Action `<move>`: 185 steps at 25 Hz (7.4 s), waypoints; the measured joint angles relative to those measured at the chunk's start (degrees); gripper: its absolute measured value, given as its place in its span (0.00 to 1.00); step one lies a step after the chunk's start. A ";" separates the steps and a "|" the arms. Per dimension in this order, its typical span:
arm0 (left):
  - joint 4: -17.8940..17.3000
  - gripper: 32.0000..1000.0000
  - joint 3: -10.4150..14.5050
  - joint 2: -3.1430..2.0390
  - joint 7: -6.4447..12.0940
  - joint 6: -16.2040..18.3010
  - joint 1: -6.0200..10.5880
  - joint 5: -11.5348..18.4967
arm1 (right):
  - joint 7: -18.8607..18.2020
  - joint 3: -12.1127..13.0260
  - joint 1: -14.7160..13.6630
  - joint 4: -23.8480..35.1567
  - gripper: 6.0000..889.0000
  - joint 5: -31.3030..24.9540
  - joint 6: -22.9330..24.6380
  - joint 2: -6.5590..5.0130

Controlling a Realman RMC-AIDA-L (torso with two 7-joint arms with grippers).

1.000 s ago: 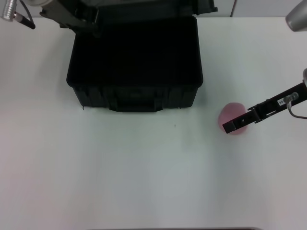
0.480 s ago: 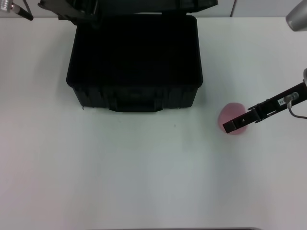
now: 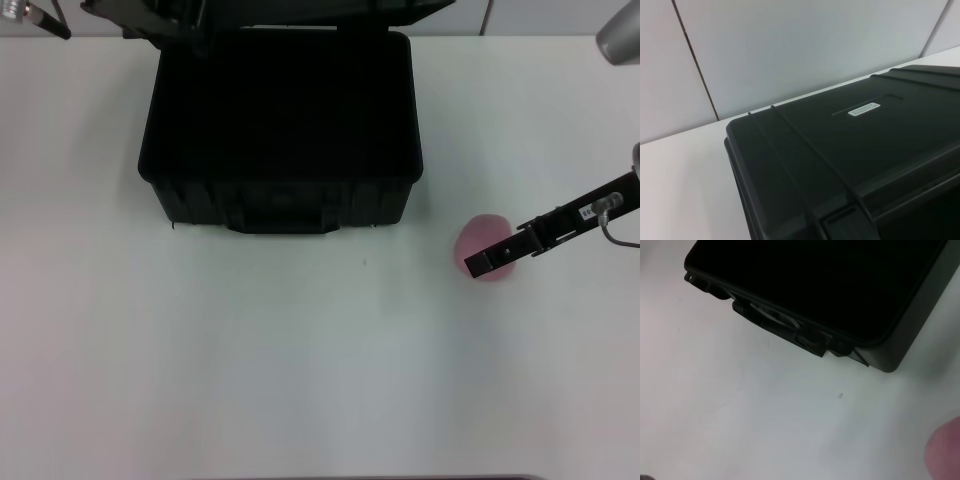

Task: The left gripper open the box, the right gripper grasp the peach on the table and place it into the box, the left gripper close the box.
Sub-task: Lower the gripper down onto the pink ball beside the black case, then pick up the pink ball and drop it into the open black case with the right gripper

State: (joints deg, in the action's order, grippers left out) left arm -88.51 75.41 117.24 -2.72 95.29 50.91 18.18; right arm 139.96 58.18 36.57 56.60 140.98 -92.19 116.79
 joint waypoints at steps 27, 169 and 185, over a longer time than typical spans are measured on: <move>0.01 0.36 0.00 0.03 0.42 0.49 0.07 0.00 | 1.36 0.08 1.62 0.10 0.80 3.42 4.27 -1.56; -0.52 0.36 0.70 0.36 1.14 1.83 0.95 -0.96 | -19.49 7.63 5.08 -3.62 0.04 -15.10 24.24 1.28; -0.52 0.36 0.70 0.36 1.14 1.83 1.05 -0.88 | -33.25 14.31 5.75 -13.22 0.04 -25.74 37.91 1.51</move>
State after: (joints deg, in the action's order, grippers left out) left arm -89.03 76.11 117.60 -1.58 97.12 51.96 17.30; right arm 106.70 72.49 42.32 43.38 115.24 -54.28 118.30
